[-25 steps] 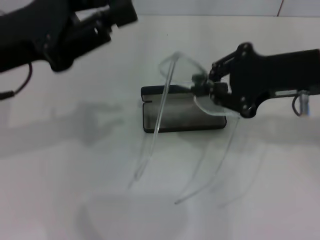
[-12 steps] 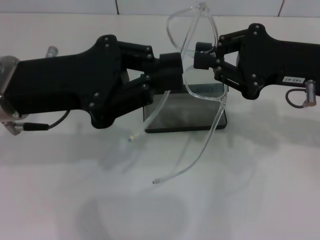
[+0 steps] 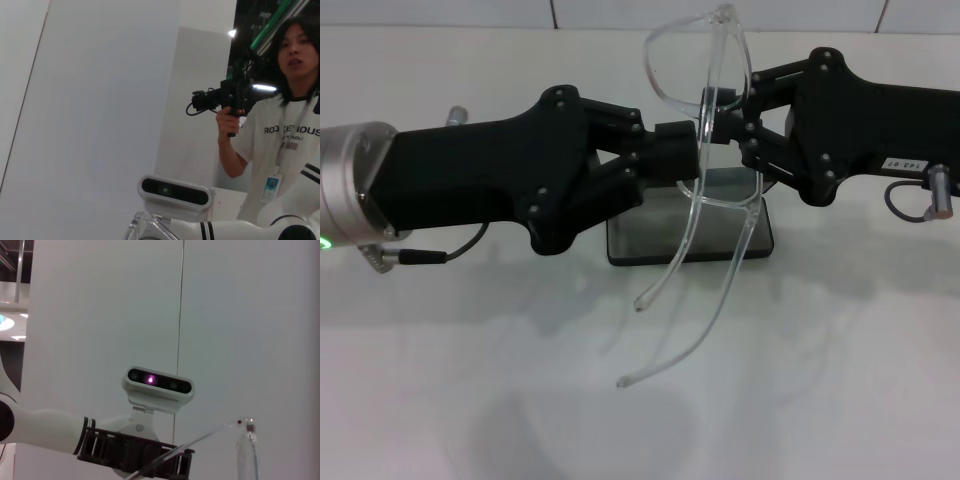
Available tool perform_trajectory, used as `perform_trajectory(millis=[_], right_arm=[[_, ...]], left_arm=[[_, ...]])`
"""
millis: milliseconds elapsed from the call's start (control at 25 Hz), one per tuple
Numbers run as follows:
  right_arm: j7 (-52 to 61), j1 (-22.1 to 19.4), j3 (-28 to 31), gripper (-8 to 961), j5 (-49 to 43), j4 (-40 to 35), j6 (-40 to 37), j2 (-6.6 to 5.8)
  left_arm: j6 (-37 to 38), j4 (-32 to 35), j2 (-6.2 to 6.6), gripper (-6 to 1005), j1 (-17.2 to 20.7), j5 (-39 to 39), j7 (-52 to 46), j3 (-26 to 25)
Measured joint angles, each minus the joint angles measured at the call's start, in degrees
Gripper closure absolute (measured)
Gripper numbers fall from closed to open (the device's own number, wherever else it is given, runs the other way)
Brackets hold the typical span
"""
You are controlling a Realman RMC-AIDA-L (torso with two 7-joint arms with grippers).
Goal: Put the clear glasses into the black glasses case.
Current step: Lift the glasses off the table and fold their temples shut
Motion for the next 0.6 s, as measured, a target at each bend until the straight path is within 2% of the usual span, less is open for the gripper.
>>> perform_trajectory(millis=[600], right_arm=[[-0.92,1.13,-0.20,846,0.08,3.54,-0.12,-0.18]], left_arm=[[0.36,1.00,0.02,937,-0.30,-1.42,0.31,-0.12]])
